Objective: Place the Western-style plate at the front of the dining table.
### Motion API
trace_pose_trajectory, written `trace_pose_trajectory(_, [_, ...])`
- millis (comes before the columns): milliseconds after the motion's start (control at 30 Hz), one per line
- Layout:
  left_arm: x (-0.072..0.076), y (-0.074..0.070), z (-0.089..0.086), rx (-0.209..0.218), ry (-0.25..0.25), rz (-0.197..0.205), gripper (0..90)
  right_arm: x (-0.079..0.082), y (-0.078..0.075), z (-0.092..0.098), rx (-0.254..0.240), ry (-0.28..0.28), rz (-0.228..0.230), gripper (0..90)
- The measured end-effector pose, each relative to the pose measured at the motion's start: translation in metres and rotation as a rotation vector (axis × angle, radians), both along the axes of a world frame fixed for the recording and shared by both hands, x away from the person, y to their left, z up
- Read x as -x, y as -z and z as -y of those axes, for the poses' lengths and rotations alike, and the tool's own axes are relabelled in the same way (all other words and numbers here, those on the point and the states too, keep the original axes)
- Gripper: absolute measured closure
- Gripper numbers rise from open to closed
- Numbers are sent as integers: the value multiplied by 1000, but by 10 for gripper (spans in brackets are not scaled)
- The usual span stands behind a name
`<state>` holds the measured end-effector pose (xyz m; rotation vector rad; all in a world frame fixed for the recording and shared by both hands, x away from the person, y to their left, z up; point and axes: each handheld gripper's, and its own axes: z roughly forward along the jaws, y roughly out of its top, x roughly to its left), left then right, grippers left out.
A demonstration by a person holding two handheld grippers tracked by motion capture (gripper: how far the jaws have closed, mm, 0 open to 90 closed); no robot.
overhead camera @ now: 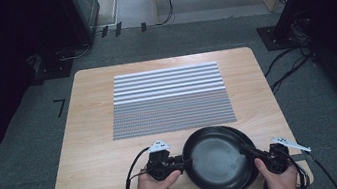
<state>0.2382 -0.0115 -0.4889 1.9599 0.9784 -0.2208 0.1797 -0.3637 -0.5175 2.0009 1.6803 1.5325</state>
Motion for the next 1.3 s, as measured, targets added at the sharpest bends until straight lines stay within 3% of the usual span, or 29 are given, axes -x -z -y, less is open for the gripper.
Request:
trace_pose_trajectory(133, [1,0,2,-5,-9,3,627,-1,2,2,-20,-14,2,772])
trace_pose_trajectory(233, [1,2,1,18,-24,-31,638,-1,3,3,-36,-13,0,786])
trace_pose_trajectory(400, [1,3,2,27,-31,-70,655,0,6,10,-156,22,-48,828])
trace_pose_trajectory(500, [1,3,3,19,-31,-72,670,1,4,11,-183,33,-41,840])
trace_pose_trajectory(600, [2,5,3,43,-26,-87,684,3,-1,11,-181,36,-18,843])
trace_pose_trajectory(900, [4,5,4,54,-33,-106,695,6,-5,12,-202,58,-24,848])
trace_pose_trajectory(1100, [2,5,1,74,-43,-138,719,7,-14,9,-166,60,-16,845])
trace_pose_trajectory(1300, [-1,3,-3,79,-62,-149,734,4,-17,6,-165,45,-20,844])
